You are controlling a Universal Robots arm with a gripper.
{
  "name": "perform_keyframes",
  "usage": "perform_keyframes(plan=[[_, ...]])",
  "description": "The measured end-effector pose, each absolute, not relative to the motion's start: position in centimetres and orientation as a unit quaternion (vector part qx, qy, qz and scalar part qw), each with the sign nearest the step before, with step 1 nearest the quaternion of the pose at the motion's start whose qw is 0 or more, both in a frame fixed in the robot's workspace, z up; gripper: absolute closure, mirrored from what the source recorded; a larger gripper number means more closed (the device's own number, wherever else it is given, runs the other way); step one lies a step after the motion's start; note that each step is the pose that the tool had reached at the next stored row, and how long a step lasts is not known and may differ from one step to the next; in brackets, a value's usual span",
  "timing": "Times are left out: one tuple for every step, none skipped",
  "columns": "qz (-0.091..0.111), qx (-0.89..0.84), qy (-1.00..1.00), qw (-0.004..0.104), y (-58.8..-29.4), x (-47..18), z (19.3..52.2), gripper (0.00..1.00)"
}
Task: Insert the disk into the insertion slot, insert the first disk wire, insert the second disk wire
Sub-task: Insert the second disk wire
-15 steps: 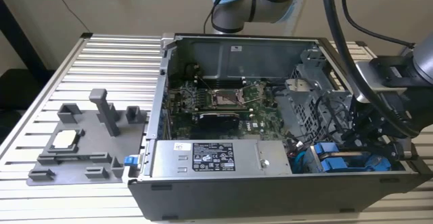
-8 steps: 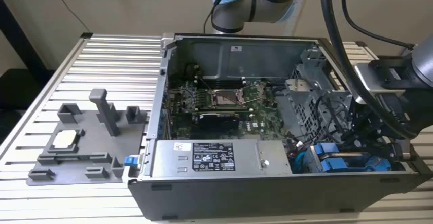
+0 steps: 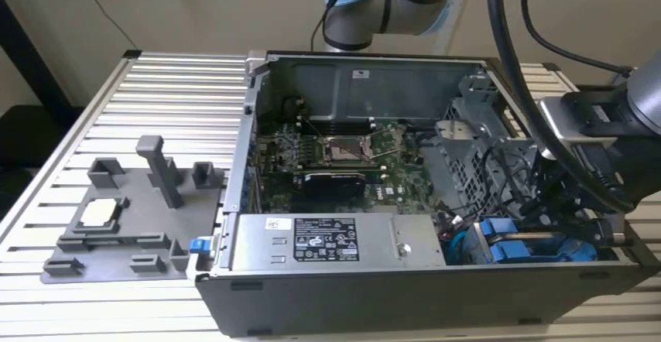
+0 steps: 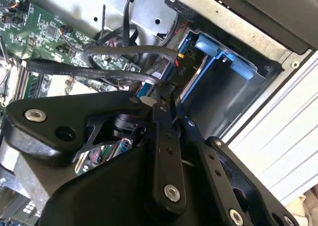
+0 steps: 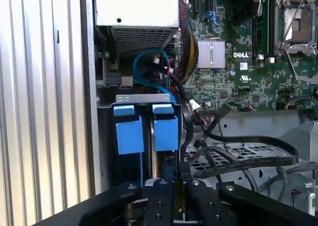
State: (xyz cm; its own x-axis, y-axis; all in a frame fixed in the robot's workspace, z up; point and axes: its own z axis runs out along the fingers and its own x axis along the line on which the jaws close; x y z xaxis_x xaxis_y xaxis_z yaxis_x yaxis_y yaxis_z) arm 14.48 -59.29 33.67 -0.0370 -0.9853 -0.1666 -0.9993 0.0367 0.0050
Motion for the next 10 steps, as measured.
perform_keyframes(plan=[[0.060,-0.691,0.718,0.058,-59.29,14.48,33.61,0.84],[0.060,-0.691,0.718,0.058,-59.30,14.48,33.55,0.84],[0.060,-0.691,0.718,0.058,-59.29,14.48,33.51,0.84],[0.060,-0.691,0.718,0.058,-59.29,14.48,33.49,0.84],[0.060,-0.691,0.718,0.058,-59.30,14.47,33.49,0.84],[0.060,-0.691,0.718,0.058,-59.30,14.48,33.47,0.84],[0.060,-0.691,0.718,0.059,-59.30,14.48,33.45,0.82],[0.060,-0.690,0.719,0.058,-59.29,14.48,33.44,0.82],[0.060,-0.690,0.719,0.058,-59.29,14.48,33.45,0.76],[0.060,-0.689,0.720,0.058,-59.30,14.47,33.49,0.69]])
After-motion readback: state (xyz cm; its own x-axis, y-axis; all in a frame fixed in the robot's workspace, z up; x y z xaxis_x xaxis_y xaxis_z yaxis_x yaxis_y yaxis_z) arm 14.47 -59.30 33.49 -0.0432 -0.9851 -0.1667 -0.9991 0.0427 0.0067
